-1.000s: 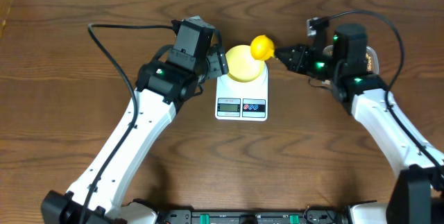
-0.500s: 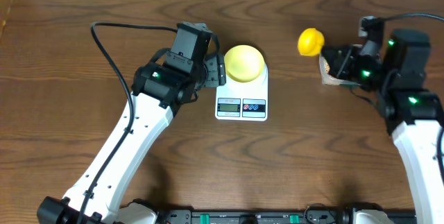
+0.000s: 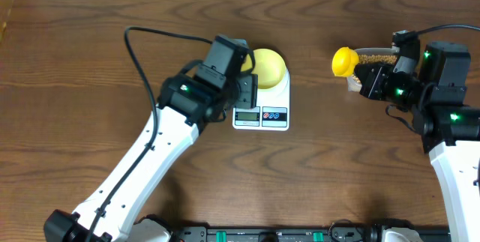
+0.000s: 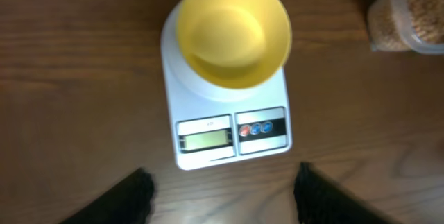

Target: Scoop item into bowl and weigh 50g on scale

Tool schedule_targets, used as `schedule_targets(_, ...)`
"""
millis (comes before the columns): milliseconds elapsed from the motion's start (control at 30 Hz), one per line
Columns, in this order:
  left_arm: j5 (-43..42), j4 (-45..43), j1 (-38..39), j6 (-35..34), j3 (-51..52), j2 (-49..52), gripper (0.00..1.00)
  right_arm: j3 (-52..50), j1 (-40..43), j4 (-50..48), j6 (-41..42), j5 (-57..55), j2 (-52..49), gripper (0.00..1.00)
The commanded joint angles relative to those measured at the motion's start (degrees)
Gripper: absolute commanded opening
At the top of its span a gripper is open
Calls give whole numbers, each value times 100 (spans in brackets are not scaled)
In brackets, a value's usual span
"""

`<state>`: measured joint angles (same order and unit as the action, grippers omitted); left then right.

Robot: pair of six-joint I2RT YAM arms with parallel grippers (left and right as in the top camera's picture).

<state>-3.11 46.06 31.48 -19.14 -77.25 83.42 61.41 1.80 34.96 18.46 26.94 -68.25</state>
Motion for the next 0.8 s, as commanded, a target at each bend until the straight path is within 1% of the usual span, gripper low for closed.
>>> schedule_targets(0, -31, -22, 256, 70, 136, 120, 42, 83, 24, -35, -181, -46, 55, 1)
schedule_targets(33, -31, -24, 326, 68, 136, 179, 29, 83, 24, -35, -181, -46, 55, 1)
schedule_targets(67, -33, -26, 382, 66, 136, 238, 12, 83, 26, -31, -181, -46, 55, 1)
schedule_targets(100, -31, -24, 444, 66, 140, 308, 8, 83, 26, -28, -181, -46, 55, 1)
schedule_targets(300, -9, -72, 837, 66, 170, 739, 8, 83, 24, -197, -181, -46, 52, 1)
schedule_targets(400, 219, -262, 1091, 57, 332, 892, 8, 83, 24, -308, -181, -46, 52, 1)
schedule_targets(567, 800, -896, 1451, -232, 881, 955, 8, 83, 24, -310, -184, -46, 52, 1)
schedule_targets(767, 841, -1784, 1517, -232, 1482, 975, 8, 83, 24, -302, -188, -46, 52, 1)
